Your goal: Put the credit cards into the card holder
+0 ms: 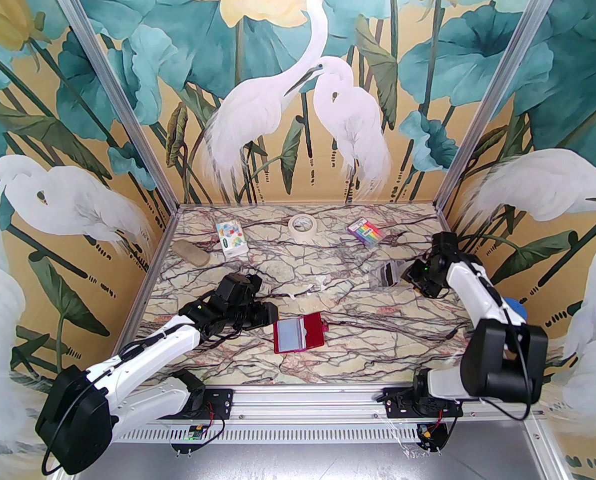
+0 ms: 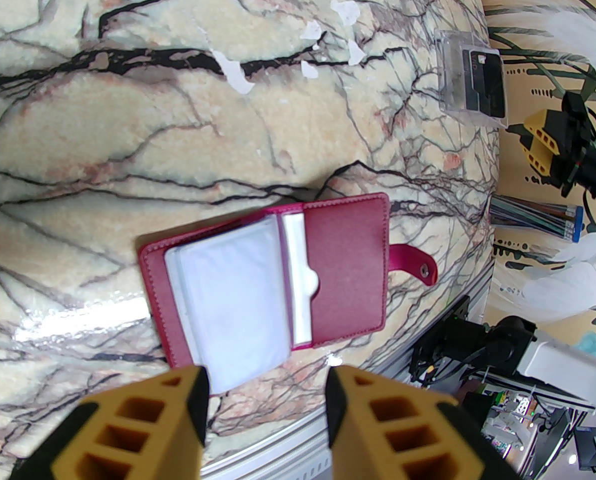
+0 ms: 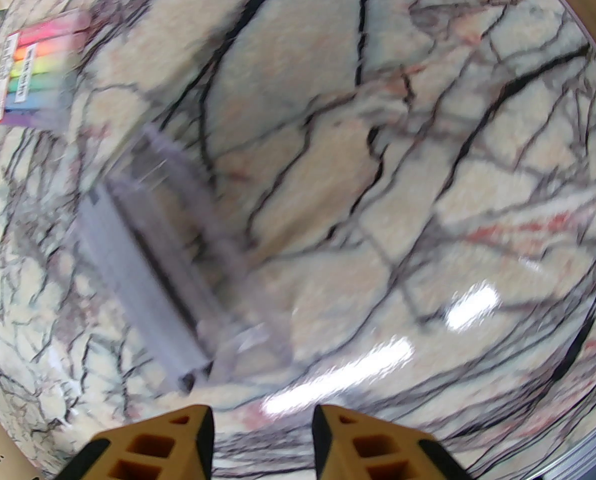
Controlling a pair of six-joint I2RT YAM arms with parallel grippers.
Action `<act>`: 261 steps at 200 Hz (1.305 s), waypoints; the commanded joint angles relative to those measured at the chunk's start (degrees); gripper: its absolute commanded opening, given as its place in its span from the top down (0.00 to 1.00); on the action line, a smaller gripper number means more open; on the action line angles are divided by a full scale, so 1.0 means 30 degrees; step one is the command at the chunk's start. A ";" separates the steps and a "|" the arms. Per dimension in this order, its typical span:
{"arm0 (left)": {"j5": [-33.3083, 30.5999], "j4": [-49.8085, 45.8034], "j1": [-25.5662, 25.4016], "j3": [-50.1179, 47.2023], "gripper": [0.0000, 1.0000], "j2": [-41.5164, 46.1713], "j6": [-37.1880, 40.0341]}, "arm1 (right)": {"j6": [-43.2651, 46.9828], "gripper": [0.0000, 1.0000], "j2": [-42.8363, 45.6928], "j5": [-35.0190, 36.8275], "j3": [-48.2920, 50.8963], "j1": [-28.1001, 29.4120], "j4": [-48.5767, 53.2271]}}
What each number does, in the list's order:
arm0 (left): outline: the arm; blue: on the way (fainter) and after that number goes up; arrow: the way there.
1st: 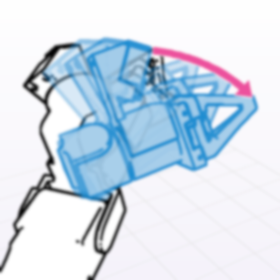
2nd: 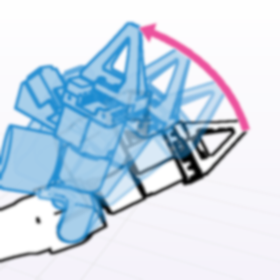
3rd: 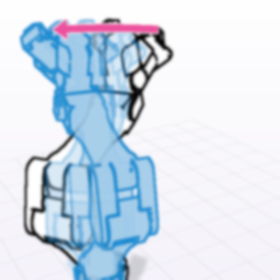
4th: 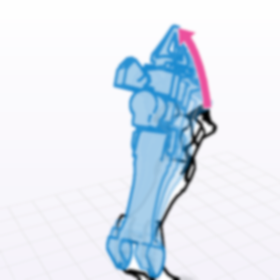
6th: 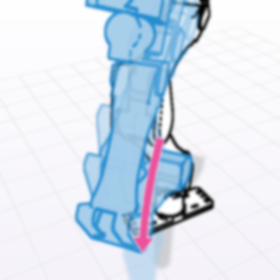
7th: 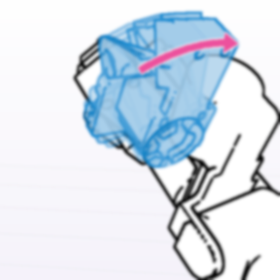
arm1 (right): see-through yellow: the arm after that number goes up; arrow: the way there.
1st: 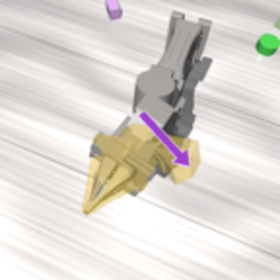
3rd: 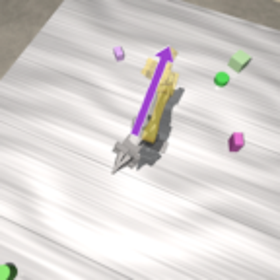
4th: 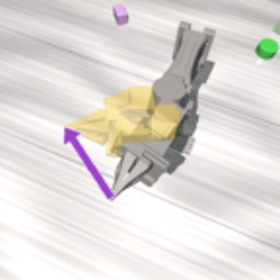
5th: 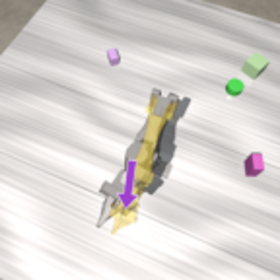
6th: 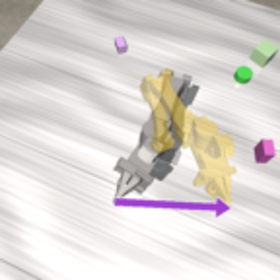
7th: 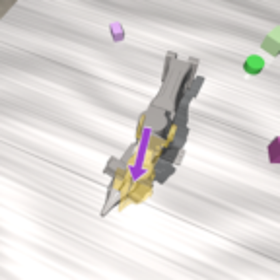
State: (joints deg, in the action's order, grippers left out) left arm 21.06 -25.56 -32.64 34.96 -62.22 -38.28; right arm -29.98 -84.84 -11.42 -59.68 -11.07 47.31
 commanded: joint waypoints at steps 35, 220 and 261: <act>-0.0365 -0.0711 -0.0076 -0.0169 0.56 0.0276 0.0558 | 0.3180 0.60 -0.2524 0.0906 -0.2515 0.0012 -0.0364; -0.0192 -0.0964 -0.0076 -0.0154 0.56 -0.0059 0.1247 | 0.4922 0.74 -0.5479 -0.0833 -0.3837 0.0284 0.0434; -0.0194 -0.1001 -0.0074 -0.0079 0.56 -0.0091 0.1238 | 0.5140 0.90 -0.5487 -0.1006 -0.3804 0.0828 0.0450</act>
State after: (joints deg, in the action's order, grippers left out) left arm 21.08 -27.70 -32.64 34.96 -62.26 -35.70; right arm -15.03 -101.27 -13.28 -70.37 -9.89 48.45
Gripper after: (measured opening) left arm 0.438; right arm 0.156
